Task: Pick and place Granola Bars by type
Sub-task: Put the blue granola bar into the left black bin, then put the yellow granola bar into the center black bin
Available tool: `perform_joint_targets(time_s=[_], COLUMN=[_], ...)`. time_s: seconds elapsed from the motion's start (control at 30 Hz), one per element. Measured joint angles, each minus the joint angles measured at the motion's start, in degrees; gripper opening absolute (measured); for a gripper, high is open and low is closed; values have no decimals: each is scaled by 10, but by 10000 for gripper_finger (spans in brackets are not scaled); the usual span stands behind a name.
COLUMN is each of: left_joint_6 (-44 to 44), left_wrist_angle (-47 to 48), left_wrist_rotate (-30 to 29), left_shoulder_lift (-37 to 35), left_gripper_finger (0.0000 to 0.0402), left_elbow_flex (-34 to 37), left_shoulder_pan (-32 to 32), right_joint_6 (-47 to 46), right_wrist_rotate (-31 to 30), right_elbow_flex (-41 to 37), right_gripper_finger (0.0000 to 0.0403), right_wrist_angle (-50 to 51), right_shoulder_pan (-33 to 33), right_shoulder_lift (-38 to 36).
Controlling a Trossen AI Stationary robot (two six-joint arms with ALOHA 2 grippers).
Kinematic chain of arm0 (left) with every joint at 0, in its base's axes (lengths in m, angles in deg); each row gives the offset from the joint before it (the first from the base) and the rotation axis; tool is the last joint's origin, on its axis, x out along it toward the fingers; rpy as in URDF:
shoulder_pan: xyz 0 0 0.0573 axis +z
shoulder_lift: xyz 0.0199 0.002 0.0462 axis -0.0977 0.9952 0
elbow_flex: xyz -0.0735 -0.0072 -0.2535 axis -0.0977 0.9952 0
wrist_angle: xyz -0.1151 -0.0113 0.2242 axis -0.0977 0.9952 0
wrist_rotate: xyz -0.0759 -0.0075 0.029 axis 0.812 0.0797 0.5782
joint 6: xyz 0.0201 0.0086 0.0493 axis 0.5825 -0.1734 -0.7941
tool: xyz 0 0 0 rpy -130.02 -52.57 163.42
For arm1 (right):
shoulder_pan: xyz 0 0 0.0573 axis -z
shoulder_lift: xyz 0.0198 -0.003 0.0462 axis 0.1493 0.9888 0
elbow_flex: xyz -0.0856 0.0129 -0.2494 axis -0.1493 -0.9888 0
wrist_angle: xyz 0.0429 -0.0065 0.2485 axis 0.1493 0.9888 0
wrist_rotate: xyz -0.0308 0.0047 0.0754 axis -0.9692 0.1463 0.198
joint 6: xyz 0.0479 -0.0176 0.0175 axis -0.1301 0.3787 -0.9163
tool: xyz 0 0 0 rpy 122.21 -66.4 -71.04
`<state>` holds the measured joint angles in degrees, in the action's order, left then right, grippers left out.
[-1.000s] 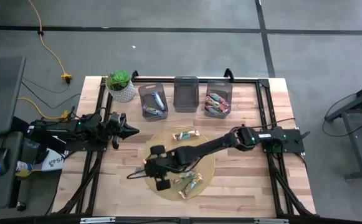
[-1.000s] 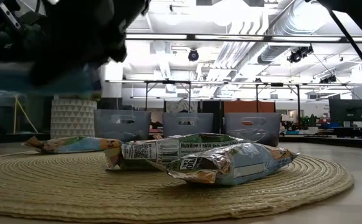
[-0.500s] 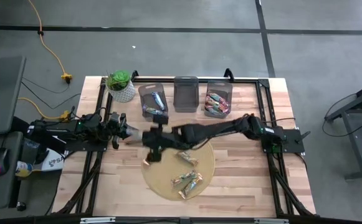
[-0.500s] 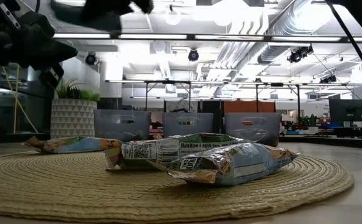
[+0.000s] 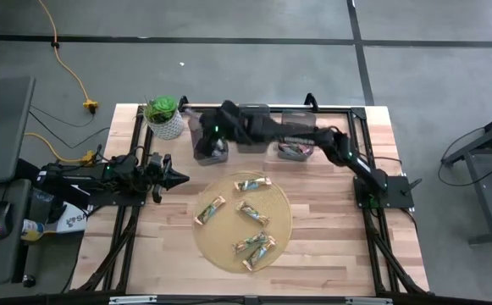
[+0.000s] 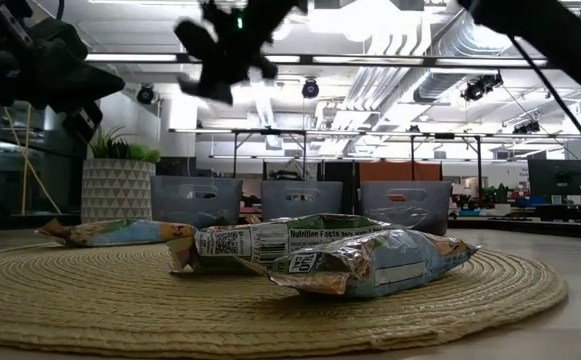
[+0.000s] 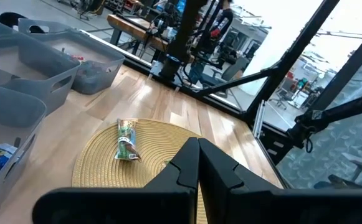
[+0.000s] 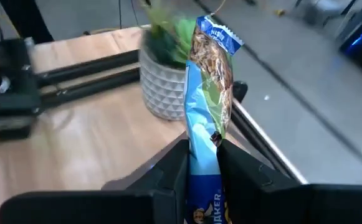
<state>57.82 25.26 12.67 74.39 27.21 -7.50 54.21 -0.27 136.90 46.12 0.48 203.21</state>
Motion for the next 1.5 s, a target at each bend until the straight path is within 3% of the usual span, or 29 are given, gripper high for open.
perform_joint_targets(time_s=[0.23,0.5,0.93,1.5], left_joint_6=[0,0,0,0], left_wrist_angle=[0,-1,-1,-1], left_wrist_rotate=[0,0,0,0], left_shoulder_lift=[0,0,0,0], left_gripper_finger=[1,1,1,1], left_elbow_flex=[0,0,0,0], left_shoulder_pan=[0,0,0,0], right_joint_6=[-57,-75,-74,-16], right_wrist_rotate=[148,201,137,134], right_elbow_flex=[-2,-2,-2,0], right_gripper_finger=[71,71,75,188], right_wrist_angle=[-16,-41,36,22], right_shoulder_pan=[59,54,48,48], right_shoulder_lift=[60,110,129,99])
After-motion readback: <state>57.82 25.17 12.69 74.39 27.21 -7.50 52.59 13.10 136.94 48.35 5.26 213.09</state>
